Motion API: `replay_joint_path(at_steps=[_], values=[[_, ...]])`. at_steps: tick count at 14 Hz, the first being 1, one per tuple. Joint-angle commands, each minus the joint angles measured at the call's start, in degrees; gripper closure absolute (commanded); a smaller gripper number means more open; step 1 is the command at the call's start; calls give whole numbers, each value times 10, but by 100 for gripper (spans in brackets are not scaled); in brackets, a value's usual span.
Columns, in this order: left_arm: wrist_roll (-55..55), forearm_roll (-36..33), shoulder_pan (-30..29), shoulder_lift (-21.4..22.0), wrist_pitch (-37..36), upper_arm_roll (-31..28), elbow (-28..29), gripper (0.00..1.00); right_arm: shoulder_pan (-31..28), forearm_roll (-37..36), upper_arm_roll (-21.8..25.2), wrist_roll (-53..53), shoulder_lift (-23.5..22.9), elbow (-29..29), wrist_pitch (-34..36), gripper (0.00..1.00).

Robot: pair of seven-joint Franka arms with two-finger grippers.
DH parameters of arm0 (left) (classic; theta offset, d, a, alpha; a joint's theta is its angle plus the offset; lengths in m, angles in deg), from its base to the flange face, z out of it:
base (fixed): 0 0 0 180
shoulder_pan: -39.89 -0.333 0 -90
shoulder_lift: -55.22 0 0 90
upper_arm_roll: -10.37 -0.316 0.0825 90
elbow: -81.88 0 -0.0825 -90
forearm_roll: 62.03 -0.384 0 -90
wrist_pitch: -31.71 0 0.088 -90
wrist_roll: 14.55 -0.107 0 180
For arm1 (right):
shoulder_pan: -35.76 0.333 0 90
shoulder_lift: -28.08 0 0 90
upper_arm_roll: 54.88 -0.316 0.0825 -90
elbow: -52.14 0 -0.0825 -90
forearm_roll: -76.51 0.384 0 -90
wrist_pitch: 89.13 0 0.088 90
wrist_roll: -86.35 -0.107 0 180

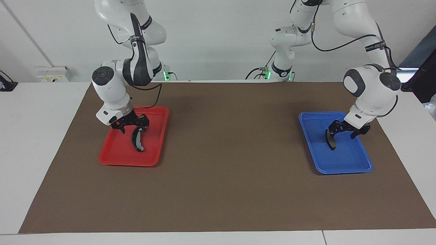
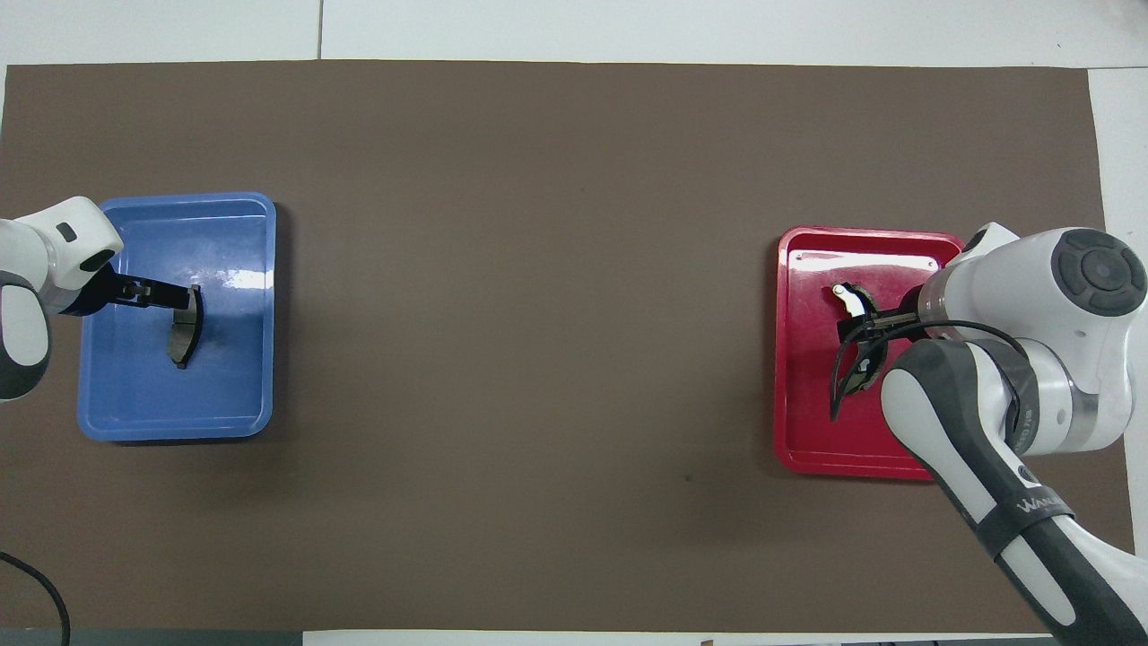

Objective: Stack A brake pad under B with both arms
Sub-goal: 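Grasp the small pad and curved pad with the left and right grippers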

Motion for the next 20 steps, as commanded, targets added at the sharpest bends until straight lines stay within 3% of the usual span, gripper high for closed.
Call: replay_joint_path(at_steps=[1,3,4,8,9,10,11,13,14,15,16,17,20], values=[[-33,2,-16,7,55,2,49,2,-14,4,-4,-8,-10,-27,-47,0],[-41,2,-19,9,96,2,79,3,-18,4,-4,-8,-26,-28,-60,0],[-41,2,-19,9,107,2,85,10,-18,4,-4,-14,-28,-28,-60,0],[-39,2,-14,11,112,2,93,51,-17,16,-4,-25,-50,-26,-76,2],[-37,2,-12,13,112,2,99,58,-17,16,-4,-24,-50,-26,-76,8],[-37,2,-11,15,114,3,104,59,-16,16,-4,-24,-50,-26,-76,14],[-37,2,-11,16,113,3,104,59,-14,16,-4,-24,-50,-25,-76,20],[-42,2,-12,15,114,2,101,48,-12,16,-4,-24,-50,-25,-75,33],[-43,2,-13,15,115,2,101,51,-12,16,-4,-24,-50,-25,-74,43],[-44,2,-14,15,118,2,102,63,-12,16,-4,-23,-50,-24,-72,55],[-43,2,-14,15,115,2,101,84,-12,16,-4,-23,-50,-23,-70,67],[-42,2,-16,15,113,2,99,96,-12,16,-4,-23,-50,-16,-61,79],[-41,2,-15,26,88,2,82,99,-9,16,-4,-23,-49,31,-7,91]])
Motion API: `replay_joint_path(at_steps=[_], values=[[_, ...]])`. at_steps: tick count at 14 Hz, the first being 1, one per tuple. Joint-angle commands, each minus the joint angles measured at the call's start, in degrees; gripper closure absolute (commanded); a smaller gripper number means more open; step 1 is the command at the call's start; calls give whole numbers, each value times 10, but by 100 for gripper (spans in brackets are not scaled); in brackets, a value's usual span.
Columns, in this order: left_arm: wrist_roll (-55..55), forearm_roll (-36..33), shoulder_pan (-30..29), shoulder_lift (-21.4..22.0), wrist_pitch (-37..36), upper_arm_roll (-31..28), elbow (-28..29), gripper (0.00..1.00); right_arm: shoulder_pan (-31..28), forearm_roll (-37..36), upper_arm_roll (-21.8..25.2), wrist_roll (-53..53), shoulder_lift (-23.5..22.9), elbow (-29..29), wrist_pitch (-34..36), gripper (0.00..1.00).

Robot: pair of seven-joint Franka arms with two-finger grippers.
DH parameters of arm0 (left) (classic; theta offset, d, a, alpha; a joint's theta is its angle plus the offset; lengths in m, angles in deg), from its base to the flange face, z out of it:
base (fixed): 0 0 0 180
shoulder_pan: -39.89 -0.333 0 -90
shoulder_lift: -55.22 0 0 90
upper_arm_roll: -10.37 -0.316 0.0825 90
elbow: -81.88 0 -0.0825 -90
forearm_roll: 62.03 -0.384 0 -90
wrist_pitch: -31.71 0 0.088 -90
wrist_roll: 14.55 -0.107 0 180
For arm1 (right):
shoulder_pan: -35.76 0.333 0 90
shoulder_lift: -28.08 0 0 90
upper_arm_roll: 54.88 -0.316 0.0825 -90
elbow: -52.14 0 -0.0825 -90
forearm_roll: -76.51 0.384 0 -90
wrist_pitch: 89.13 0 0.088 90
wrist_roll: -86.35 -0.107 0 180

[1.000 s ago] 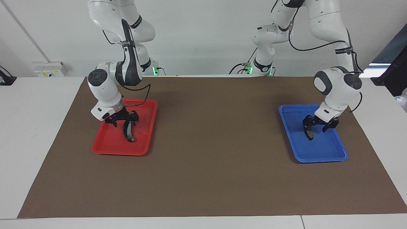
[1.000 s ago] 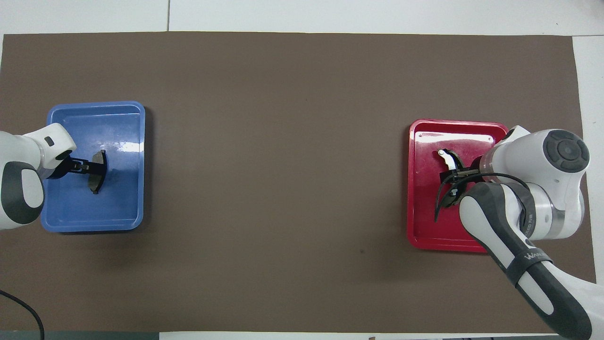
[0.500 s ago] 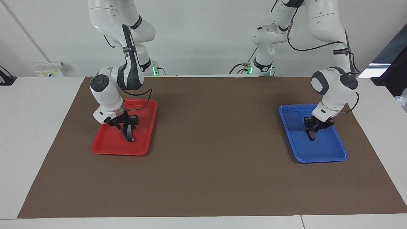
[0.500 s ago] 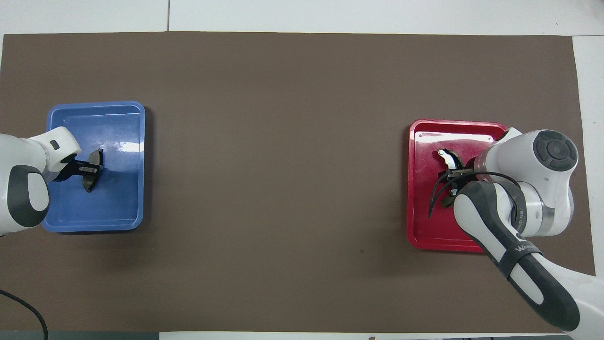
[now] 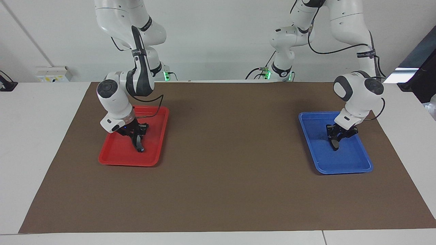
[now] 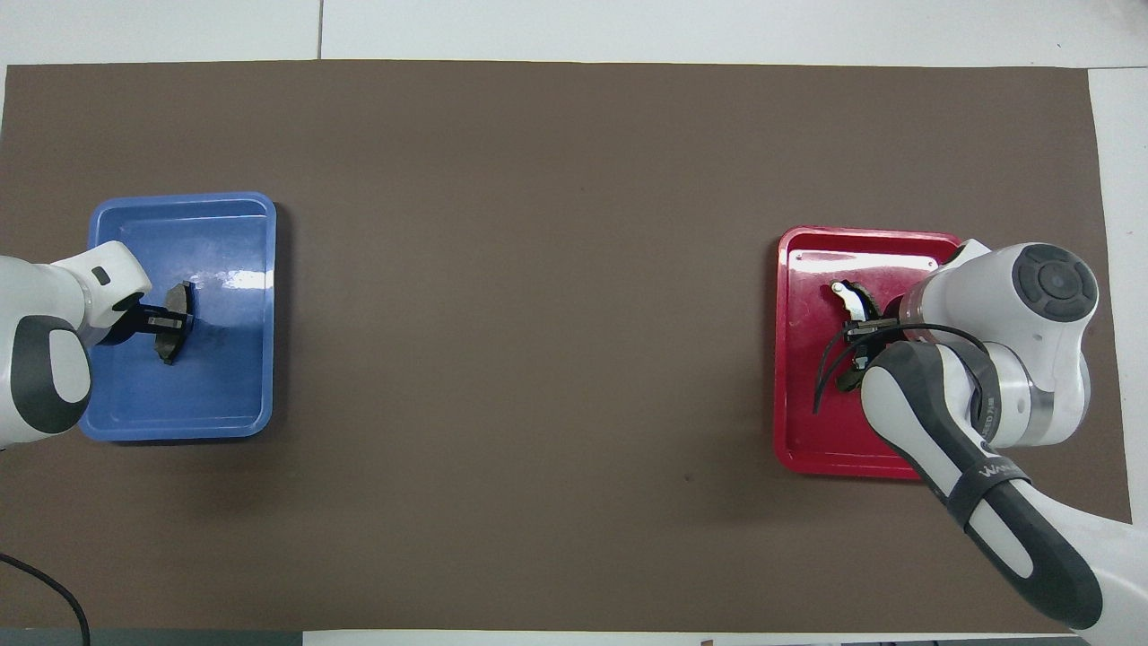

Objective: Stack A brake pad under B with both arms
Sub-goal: 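Set the small pad mid-table with the left gripper while the right gripper lifts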

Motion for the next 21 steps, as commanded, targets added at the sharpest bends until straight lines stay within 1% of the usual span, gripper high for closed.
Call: replay_joint_path(at_steps=[1,2,4,5,6,8,10,11,12,14,15,18,21], values=[[-6,2,-1,27,-31,0,-8,99,1,10,-3,-4,6,59,63,92],[-4,3,0,39,-66,0,-27,99,2,10,-3,-3,7,79,87,93],[15,3,7,49,-159,4,-86,99,2,10,-3,-1,12,121,131,94],[49,3,27,49,-187,5,-110,99,3,10,-3,-2,16,139,150,96],[99,3,58,49,-196,4,-121,99,3,10,-4,-1,16,161,178,97],[191,3,122,49,-192,4,-119,99,2,10,-6,-2,16,199,220,98],[308,3,209,43,-185,4,-121,99,3,10,-6,-2,18,206,229,98],[368,3,250,38,-165,4,-120,99,3,10,-6,-3,19,206,228,98],[416,3,294,27,-146,4,-120,99,3,10,-6,-4,19,206,228,98],[494,3,362,1,-108,4,-126,99,3,11,-6,-5,20,201,223,98],[527,3,389,-15,-99,3,-139,99,3,10,-6,-5,20,200,223,98],[590,3,441,-80,-97,2,-192,99,2,10,-6,-5,20,200,222,98],[597,-8,448,-115,-71,2,-197,99,2,11,-6,-5,20,200,220,98]])
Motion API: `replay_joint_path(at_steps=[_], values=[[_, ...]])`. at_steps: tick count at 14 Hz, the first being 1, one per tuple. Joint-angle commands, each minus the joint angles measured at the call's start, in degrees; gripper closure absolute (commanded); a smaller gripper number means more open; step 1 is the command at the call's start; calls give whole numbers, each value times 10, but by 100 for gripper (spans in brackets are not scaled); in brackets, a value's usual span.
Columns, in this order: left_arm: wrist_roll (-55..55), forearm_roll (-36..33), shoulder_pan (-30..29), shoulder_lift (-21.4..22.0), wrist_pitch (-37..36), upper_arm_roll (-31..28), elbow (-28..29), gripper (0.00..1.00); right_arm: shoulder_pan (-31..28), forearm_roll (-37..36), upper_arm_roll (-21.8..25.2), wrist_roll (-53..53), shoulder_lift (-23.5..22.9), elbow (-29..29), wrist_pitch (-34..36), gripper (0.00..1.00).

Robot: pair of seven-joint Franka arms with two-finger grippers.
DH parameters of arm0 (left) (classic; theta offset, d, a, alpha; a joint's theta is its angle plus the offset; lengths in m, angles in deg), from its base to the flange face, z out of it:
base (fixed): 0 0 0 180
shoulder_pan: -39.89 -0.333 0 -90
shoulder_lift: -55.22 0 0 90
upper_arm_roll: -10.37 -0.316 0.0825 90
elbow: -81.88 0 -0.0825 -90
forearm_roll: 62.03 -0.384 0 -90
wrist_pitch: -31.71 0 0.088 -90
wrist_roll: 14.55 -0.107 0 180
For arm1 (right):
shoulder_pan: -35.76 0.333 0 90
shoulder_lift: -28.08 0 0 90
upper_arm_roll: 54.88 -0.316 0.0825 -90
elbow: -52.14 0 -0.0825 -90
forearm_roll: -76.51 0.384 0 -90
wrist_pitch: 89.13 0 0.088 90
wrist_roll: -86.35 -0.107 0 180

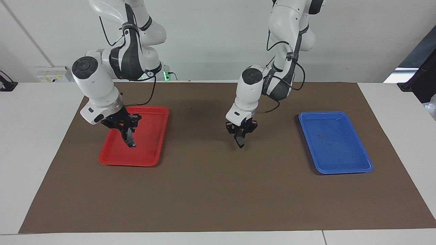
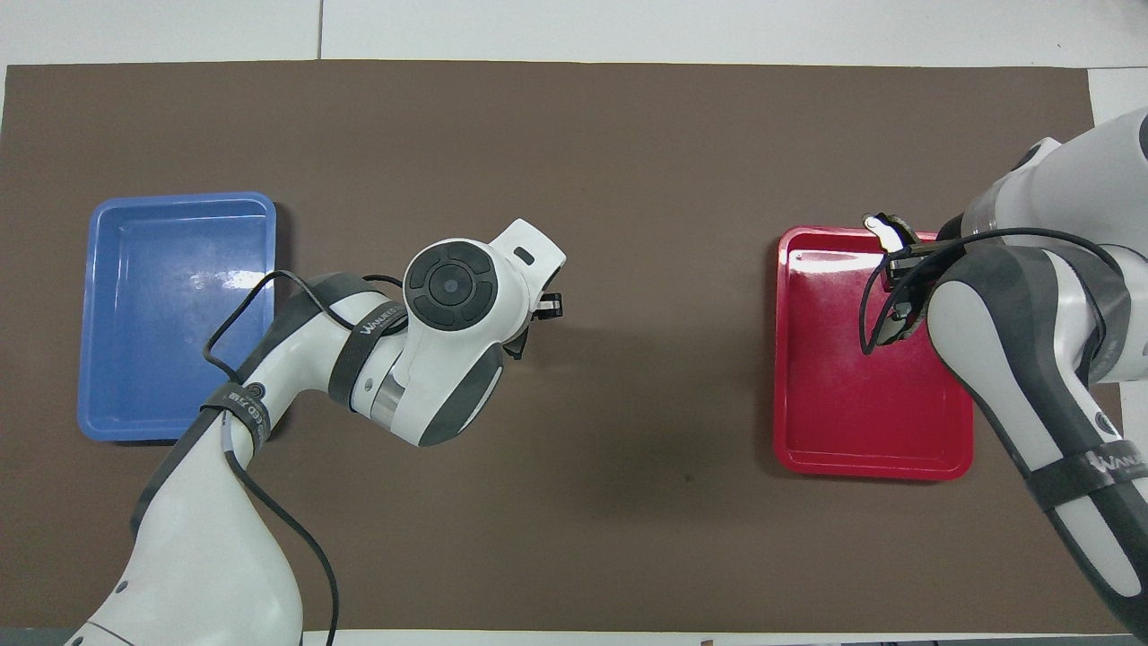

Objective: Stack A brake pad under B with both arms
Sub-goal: 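Set the small pad mid-table with the left gripper while the right gripper lifts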

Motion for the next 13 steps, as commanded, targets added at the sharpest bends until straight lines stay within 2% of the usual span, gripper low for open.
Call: replay_joint_path(at_steps=[1,2,3,4,5,7,9,13], values=[[8,-9,9,-32,17,-12,-19,99,-3,10,-3,-5,5,0,0,98],[7,-9,13,-33,17,-12,-15,94,-4,10,-3,-5,5,-1,0,98],[7,-9,15,-32,16,-10,-12,82,-4,10,-3,-5,5,-1,0,98],[7,-9,23,-32,18,-10,-6,78,-4,10,-3,-5,5,-1,0,98],[7,-9,27,-31,18,-9,-5,65,-4,10,-3,-5,5,-1,-1,98],[-9,-9,26,-32,20,-10,-9,0,-4,10,-3,-5,5,-1,-4,98],[-32,-9,17,-20,11,-11,-10,0,-4,10,-3,-5,5,-1,-4,98],[-73,-9,-46,34,-39,-13,-5,0,11,15,-10,-10,3,6,-6,98]])
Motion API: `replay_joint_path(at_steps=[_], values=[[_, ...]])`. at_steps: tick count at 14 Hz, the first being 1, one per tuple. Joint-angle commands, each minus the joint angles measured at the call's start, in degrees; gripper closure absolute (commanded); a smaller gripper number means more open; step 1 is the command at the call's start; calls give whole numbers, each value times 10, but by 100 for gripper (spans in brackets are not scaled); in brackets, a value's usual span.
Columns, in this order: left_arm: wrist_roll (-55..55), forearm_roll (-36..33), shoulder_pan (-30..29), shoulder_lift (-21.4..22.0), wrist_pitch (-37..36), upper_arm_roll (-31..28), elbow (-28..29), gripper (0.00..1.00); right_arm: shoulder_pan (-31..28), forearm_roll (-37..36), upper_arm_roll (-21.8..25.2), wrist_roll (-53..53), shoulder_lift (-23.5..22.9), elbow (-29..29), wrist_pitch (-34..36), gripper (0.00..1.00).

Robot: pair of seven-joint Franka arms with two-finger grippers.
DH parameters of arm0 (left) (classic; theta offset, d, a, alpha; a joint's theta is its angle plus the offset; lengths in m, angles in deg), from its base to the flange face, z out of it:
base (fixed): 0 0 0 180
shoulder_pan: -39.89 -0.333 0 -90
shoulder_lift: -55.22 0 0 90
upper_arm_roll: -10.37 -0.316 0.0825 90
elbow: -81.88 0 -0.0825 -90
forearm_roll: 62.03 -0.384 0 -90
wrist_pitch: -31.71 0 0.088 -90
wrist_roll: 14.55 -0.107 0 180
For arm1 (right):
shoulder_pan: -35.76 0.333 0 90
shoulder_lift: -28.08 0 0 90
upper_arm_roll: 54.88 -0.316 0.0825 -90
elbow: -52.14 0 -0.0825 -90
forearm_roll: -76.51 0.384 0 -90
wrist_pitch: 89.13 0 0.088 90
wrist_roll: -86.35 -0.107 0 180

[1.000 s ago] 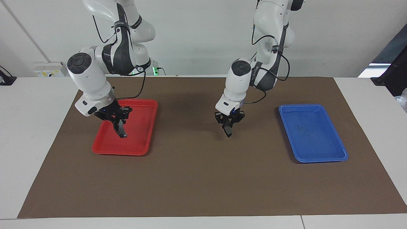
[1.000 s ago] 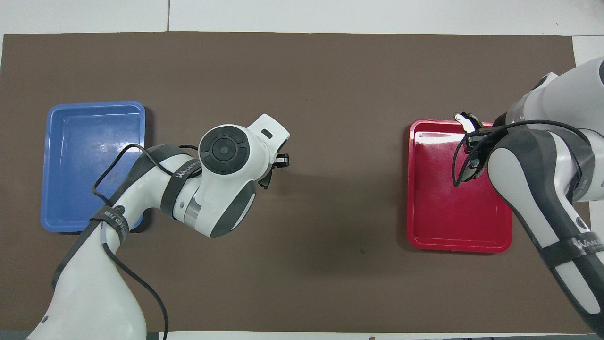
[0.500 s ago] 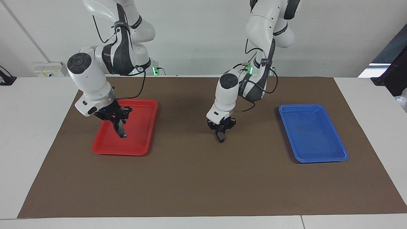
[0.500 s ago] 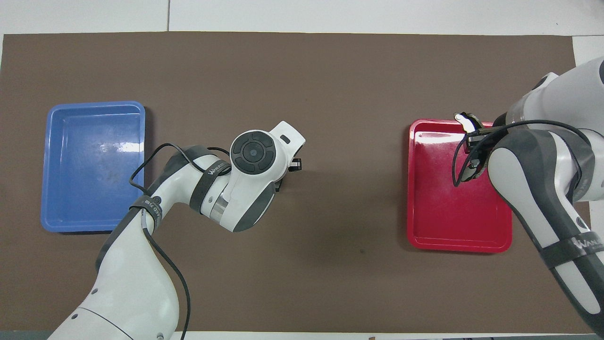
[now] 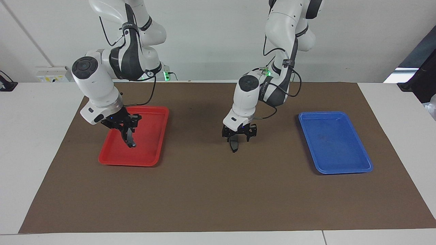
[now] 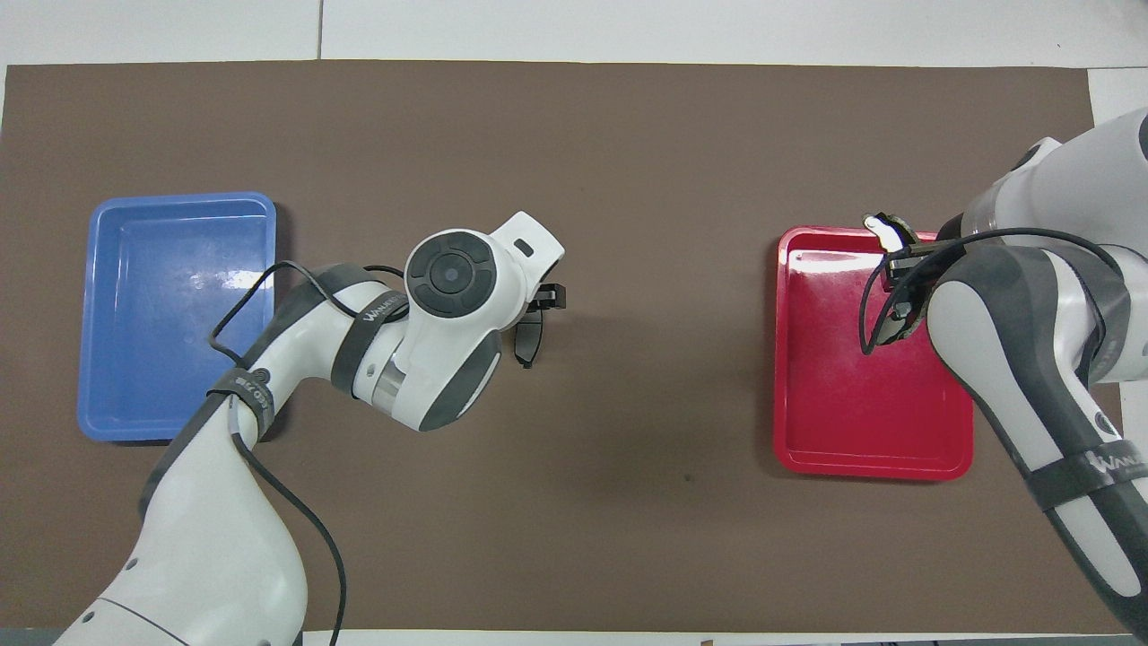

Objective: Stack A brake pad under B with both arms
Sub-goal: 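Set the small pad mid-table with the left gripper while the right gripper lifts, then carry the curved pad over the small pad with the right gripper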

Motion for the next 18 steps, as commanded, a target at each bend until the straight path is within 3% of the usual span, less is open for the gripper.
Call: replay_joint_path(at_steps=[1,5,9,13,18], values=[[-50,-6,-58,56,-67,0,7,0,30,28,-11,-32,0,8,-14,98],[-172,-6,-158,110,-147,0,7,0,147,54,-13,-194,-55,99,3,100],[-302,-6,-254,149,-197,0,4,0,242,116,-14,-229,-124,129,-54,100],[-369,-5,-329,180,-272,-3,-37,0,289,106,-14,-241,-231,208,-66,98],[-370,-1,-375,175,-375,-4,-139,0,310,114,-30,-243,-249,200,-120,98]])
